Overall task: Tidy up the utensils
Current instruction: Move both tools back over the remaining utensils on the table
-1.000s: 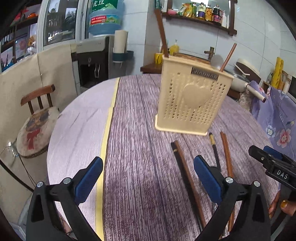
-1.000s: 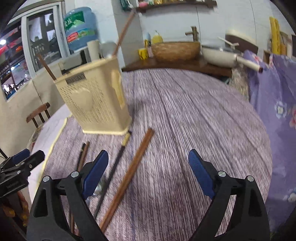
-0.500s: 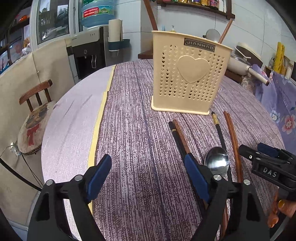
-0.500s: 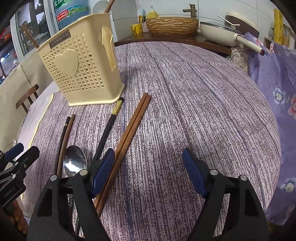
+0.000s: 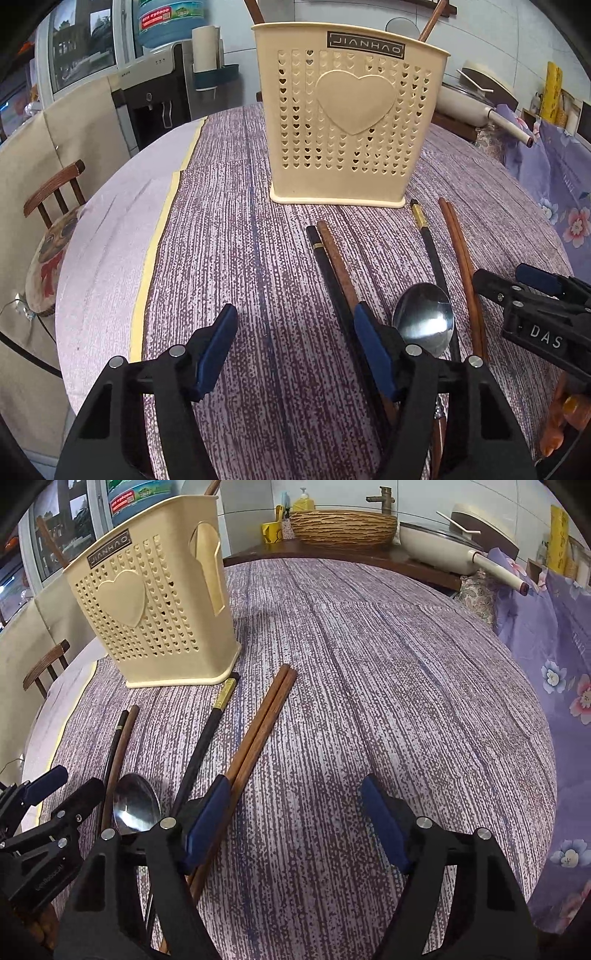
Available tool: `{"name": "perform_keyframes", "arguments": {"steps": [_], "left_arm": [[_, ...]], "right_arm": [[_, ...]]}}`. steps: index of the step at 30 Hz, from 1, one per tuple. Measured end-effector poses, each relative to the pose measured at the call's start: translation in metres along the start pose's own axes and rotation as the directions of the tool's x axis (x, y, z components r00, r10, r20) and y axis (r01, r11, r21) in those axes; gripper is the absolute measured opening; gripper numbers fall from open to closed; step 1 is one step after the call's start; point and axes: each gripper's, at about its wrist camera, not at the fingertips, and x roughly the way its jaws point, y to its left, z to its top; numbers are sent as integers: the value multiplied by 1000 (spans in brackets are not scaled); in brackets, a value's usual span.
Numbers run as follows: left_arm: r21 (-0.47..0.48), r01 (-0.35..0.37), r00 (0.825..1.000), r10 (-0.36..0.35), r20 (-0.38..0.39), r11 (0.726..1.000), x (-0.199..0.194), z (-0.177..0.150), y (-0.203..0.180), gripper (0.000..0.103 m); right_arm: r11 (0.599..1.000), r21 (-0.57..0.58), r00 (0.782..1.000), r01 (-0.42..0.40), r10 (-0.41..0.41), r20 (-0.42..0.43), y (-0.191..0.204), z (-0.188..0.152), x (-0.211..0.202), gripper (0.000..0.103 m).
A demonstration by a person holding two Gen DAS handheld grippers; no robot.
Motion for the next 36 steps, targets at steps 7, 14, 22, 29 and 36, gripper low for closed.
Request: {"name": "perform_keyframes", "arguments": {"steps": [7,14,22,29,36], "left_arm": [[-3,-48,999,48,11,999,-5,0,17,64],[-74,-6,1000,8,23,997,-13,7,29,64],[-48,-10,1000,10,1,999,-4,5,15,64],[-73,-13,1000,13,-9,997,-2,3,24,64],[-88,-14,1000,13,-15,996,-1,4,33,64]], "right_arm": [[996,-4,996,85,-85,25,-21,2,-12,68],[998,57,1000,-1,-1,30,-30,10,-14,68],[1000,-4,1000,7,-7,-16,0,9,3,65],[999,-26,999,22,-23,-39,3,18,10,65],[999,49,999,-24,26,-47,-24,16,3,48]]}}
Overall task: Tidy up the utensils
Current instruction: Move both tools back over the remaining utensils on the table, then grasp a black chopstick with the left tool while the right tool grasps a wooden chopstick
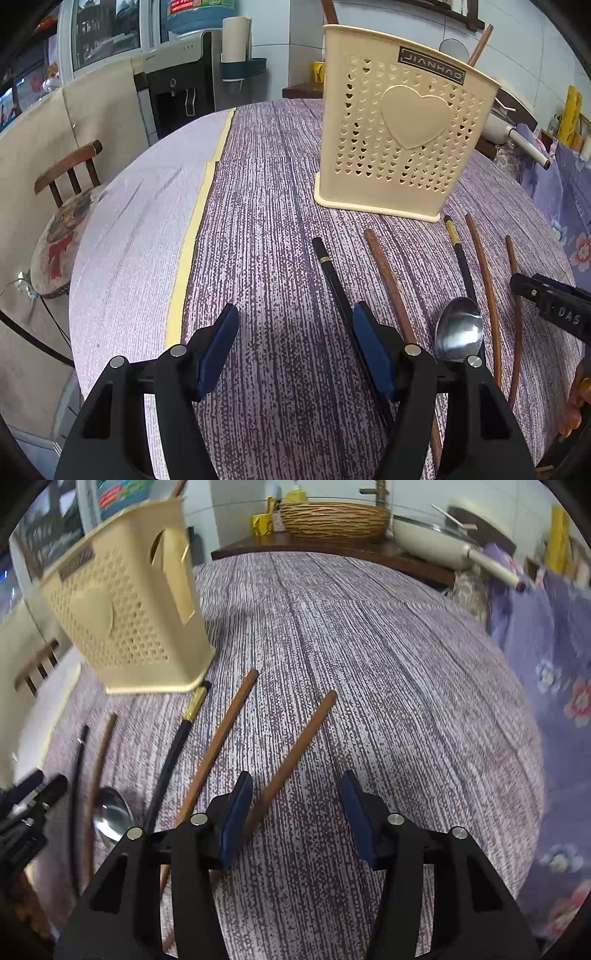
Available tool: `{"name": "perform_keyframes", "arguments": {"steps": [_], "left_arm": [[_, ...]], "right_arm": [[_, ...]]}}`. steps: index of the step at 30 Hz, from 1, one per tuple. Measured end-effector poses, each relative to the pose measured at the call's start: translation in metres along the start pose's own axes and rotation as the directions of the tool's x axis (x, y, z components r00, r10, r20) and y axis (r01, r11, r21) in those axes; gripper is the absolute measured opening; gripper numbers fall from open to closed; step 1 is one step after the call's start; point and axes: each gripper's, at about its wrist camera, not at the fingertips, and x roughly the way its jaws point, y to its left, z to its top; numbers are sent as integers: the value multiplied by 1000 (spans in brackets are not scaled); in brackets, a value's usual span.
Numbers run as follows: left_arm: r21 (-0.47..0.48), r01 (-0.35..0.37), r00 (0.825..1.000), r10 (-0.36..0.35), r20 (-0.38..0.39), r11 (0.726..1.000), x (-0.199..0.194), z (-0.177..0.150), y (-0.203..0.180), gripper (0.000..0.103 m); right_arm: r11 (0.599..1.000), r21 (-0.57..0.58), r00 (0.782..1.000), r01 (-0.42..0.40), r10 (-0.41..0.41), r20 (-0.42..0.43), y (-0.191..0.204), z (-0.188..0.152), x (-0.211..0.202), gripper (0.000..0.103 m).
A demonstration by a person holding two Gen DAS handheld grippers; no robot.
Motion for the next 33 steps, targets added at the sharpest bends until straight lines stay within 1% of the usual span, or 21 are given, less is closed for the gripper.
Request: {"name": "perform_keyframes", "arguments": {"steps": [1,3,6,9,12,15,17,19,20,22,23,24,25,29,31,33], "left_arm": [[-1,3,1000,-3,-4,1000,1,1,0,64],[1,7,1000,-7,-5,1000,2,2,-1,64],[9,4,1000,-4,-4,1000,1,2,-4,64],[-5,12,1000,-12,-21,1000,2,2,-1,59],[-18,-2,1000,1,-21,1000,0,3,4,58],[-29,-18,1000,17,-16,999,-2,5,6,58],[-38,-9,1000,8,-30,999,0,7,5,58],[-43,10,999,-12,-46,999,3,8,1,50],[-40,17,998,-19,-53,999,5,9,-2,48],[-30,18,998,-20,-65,999,9,12,-7,38],[-28,19,997,-21,-71,999,11,13,-9,37],[-33,25,996,-28,-80,999,14,14,-11,33],[-38,33,995,-36,-91,999,16,16,-12,30],[-10,15,994,-16,-105,1000,22,22,-22,25],[-12,20,994,-21,-111,1000,24,25,-24,21],[-1,9,994,-9,-111,1000,26,26,-27,19]], "right_arm": [[1000,4,1000,-6,6,-7,-2,1,2,47],[1000,9,1000,10,-10,-6,-4,3,5,44],[999,37,1000,5,-5,-6,-8,7,6,43],[998,55,1000,19,-19,12,-11,8,3,41],[997,58,998,53,-54,15,-18,8,2,41],[996,83,1000,29,-30,10,-24,9,4,41],[997,75,999,33,-34,11,-21,10,5,41],[998,56,999,35,-36,9,-14,13,9,41],[998,53,999,38,-38,9,-13,14,10,41],[998,47,999,36,-36,6,-8,18,14,36],[998,42,999,37,-38,5,-6,18,15,31],[998,37,999,40,-41,5,-3,20,16,28],[998,36,999,42,-42,4,-2,22,18,27],[999,37,999,31,-31,-5,1,28,23,21],[999,38,999,33,-33,-4,4,29,25,19],[999,39,1000,28,-28,-8,6,32,27,18]]}}
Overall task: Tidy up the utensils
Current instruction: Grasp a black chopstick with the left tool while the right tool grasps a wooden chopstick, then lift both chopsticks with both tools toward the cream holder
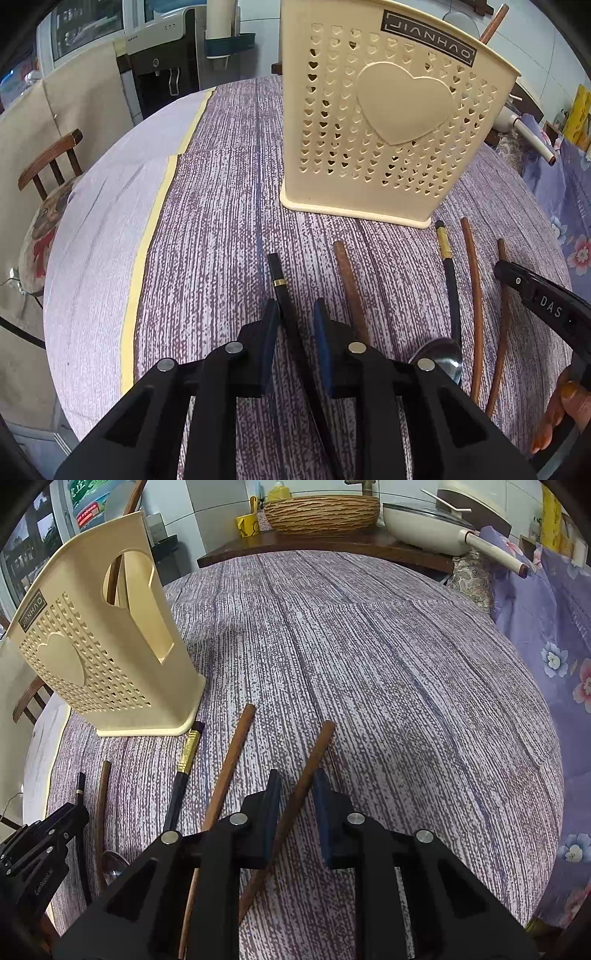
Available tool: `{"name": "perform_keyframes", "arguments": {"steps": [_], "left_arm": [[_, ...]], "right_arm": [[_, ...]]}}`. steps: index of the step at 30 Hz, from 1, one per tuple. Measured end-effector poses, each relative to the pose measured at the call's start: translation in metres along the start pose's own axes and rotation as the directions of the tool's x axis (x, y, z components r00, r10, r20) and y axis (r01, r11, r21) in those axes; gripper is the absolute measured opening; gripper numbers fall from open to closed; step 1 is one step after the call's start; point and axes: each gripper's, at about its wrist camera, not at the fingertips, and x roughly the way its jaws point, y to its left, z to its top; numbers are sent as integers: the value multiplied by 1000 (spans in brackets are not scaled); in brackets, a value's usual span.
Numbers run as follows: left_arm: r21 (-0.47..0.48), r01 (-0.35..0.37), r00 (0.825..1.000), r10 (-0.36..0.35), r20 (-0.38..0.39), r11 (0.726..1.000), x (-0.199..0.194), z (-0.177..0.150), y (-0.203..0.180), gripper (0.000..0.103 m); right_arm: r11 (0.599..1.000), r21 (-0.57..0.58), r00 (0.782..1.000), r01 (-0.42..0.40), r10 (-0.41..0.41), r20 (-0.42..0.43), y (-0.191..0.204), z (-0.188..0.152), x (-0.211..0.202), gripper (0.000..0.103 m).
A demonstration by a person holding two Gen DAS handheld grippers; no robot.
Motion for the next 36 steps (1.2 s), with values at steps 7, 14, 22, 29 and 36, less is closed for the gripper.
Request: {"name": "perform_keyframes", "arguments": {"steps": [7,14,22,29,36], "left_arm": [[7,-12,1000,12,-1,1000,2,2,-3,11],[-10,-1,1000,1,-4,1000,5,6,0,10],[-17,-3,1000,3,1,1000,5,6,-1,10],[-23,-1,1000,1,7,1000,5,6,-1,9],[-45,19,1000,-18,11,999,5,8,5,9]], "right_arm": [[1000,13,1000,-4,4,1,0,6,5,12],[999,34,1000,-23,23,3,-2,9,6,11],[998,54,999,-35,35,1,-5,11,8,10],[994,83,997,-74,73,10,-9,10,8,9],[977,132,986,-165,162,31,-15,6,2,8]]}}
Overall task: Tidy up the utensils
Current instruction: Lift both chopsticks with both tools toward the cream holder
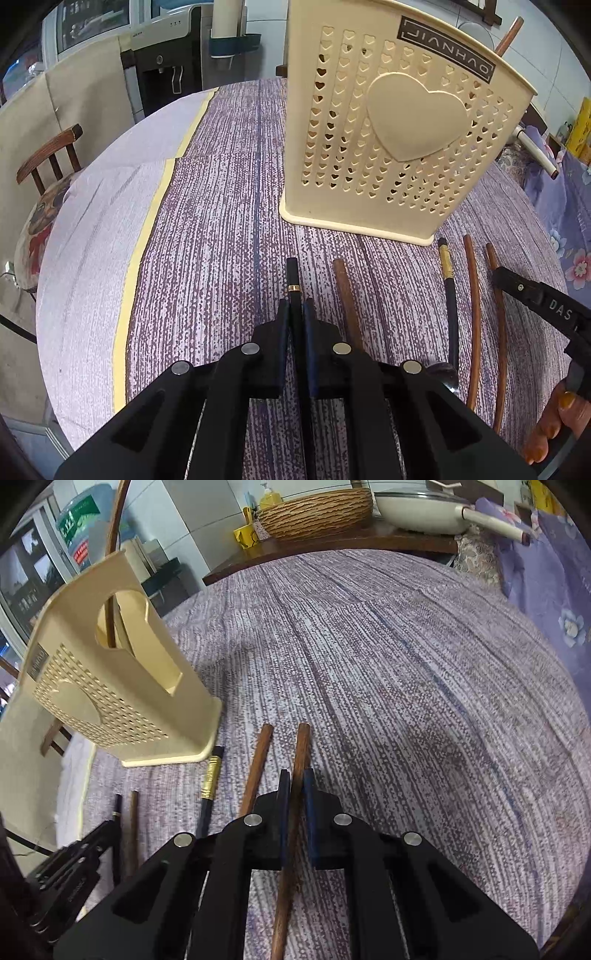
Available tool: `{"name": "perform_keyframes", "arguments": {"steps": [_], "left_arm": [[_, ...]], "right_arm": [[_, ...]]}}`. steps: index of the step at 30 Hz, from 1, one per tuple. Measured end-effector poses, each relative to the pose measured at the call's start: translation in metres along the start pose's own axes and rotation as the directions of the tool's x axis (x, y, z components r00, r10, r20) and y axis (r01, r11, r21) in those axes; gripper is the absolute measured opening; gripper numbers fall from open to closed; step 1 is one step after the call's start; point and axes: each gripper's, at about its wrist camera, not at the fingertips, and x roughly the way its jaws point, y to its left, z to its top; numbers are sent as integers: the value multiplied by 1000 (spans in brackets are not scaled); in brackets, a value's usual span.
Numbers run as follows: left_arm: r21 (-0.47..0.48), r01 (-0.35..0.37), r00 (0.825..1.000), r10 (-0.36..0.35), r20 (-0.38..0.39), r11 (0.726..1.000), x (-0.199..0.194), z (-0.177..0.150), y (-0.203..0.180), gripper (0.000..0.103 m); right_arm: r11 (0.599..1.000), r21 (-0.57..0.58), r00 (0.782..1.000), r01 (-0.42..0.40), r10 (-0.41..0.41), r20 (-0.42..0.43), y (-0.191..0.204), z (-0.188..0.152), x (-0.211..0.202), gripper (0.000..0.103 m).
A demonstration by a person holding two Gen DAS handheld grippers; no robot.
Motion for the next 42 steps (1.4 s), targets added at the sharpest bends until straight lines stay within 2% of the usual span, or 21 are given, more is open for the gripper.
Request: {"name": "perform_keyframes", "arguments": {"steps": [8,16,24,28,42], "left_arm": [[-22,55,997,-53,52,998,-23,7,9,9],[-9,146,977,-142,158,989,-71,18,9,8],[50,181,945,-187,270,982,-123,25,18,8],[86,170,930,-188,316,982,-141,26,17,8],[101,181,916,-205,344,978,-157,32,20,8]], "right_arm": [[992,-7,990,-128,128,52,2,3,-39,8],[973,-94,963,-209,221,151,17,10,-98,8],[948,-221,935,-229,277,220,25,11,-164,8],[937,-255,926,-240,300,230,31,11,-183,8],[919,-331,919,-216,305,249,57,16,-198,8]]}}
